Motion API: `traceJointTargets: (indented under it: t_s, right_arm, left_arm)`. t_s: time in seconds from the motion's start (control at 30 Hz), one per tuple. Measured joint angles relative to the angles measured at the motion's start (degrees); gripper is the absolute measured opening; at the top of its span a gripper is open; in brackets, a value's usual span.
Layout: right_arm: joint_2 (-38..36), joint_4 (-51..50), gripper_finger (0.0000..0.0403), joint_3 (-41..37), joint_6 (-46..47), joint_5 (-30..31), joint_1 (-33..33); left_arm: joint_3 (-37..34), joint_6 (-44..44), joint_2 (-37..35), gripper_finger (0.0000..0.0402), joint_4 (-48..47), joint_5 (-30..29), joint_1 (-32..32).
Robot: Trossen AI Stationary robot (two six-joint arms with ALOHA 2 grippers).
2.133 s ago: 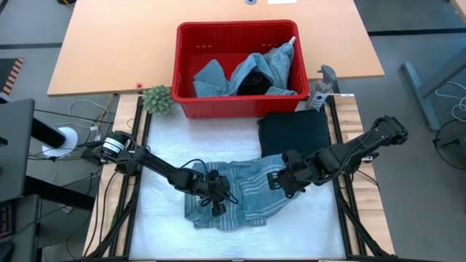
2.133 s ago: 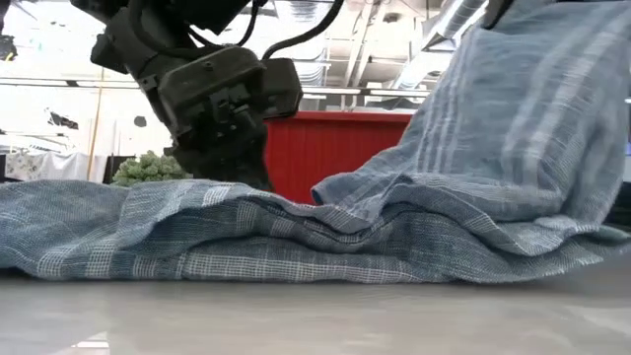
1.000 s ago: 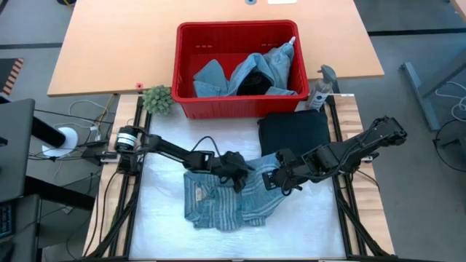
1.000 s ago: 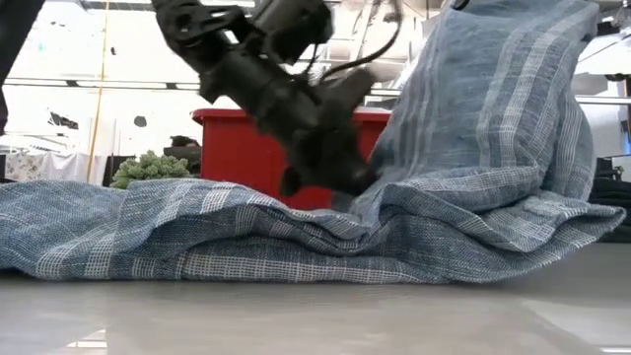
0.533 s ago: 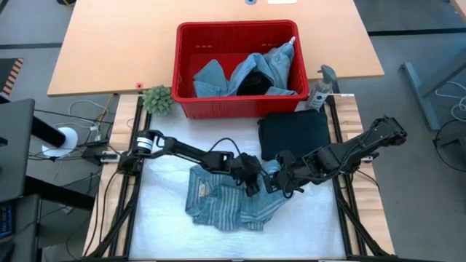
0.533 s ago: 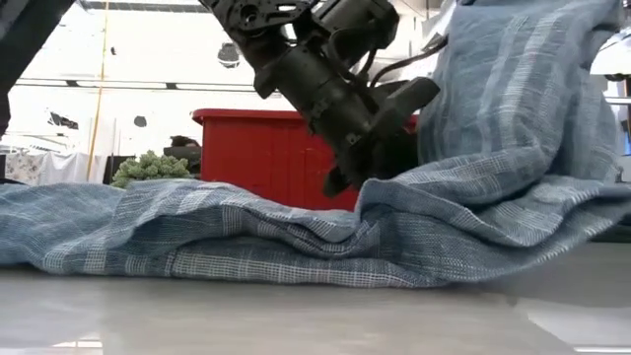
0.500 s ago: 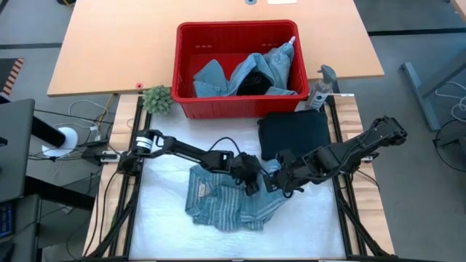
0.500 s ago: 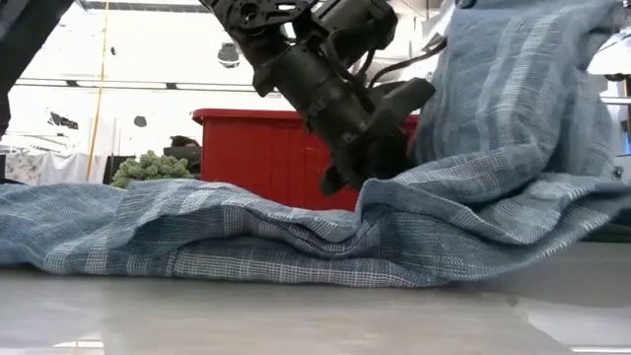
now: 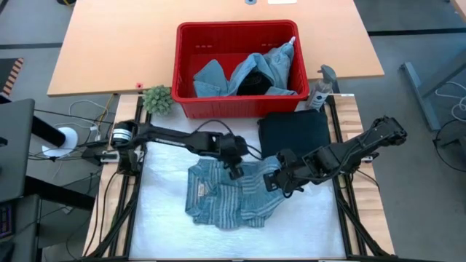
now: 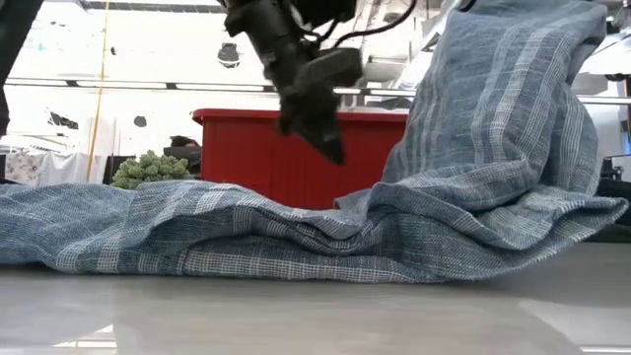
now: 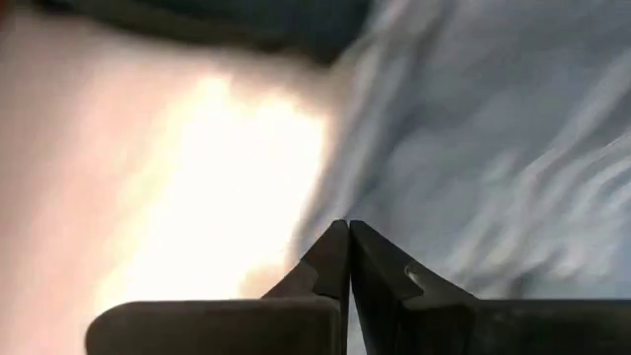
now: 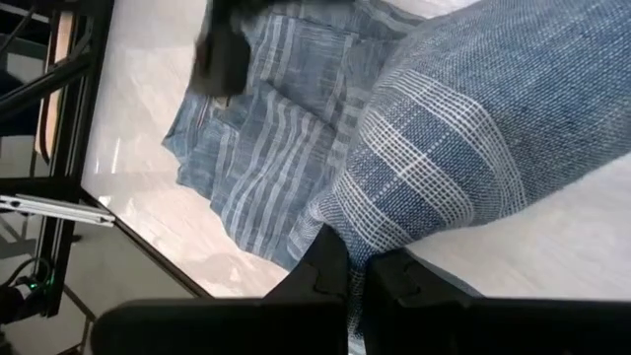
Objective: Fold Laundry from Bin
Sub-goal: Fold the blue polo shirt
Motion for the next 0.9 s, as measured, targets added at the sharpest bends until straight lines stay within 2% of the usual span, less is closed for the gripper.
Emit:
traceJointTargets:
  t_s: [0.1,0.23,0.33,0.43,0.57,0.67,0.9]
  right_arm:
    - [0.0,0.04,0.0027,0.0,0.0,-0.02,0.0]
    - [0.0,1.07,0.0027,0.0,-0.35,-0.39,0.0]
    - [0.0,3.22,0.0027,0.0,-1.74,-0.42,0.0]
    - [0.0,3.34,0.0027,0.0,-1.97,-0.47,0.0]
    - [0.0,3.28,0.0027,0.0,-2.41,-0.46,0.02]
    - [0.0,3.28,0.0027,0.0,-2.56,-0.44,0.15]
    - [0.0,3.26,0.0027,0.0,-3.3,-0.42,0.02]
  left_arm:
    - [-0.02,1.62,-2.35,0.0,-6.55,-1.0,0.62]
    - [-1.67,1.45,-6.59,0.0,-14.03,3.52,-1.06]
    - [-7.32,2.12,-11.78,0.0,-18.09,3.39,-3.71]
    - [-15.54,-1.46,-18.52,0.0,-19.36,3.33,-5.6]
    - [-27.7,-12.55,-27.87,0.0,-12.84,2.46,-9.45]
    - [-34.97,-21.67,-32.85,0.0,-5.62,-2.14,-13.6]
    - [-42.15,-35.58,-33.62,0.0,3.75,-12.47,-24.15]
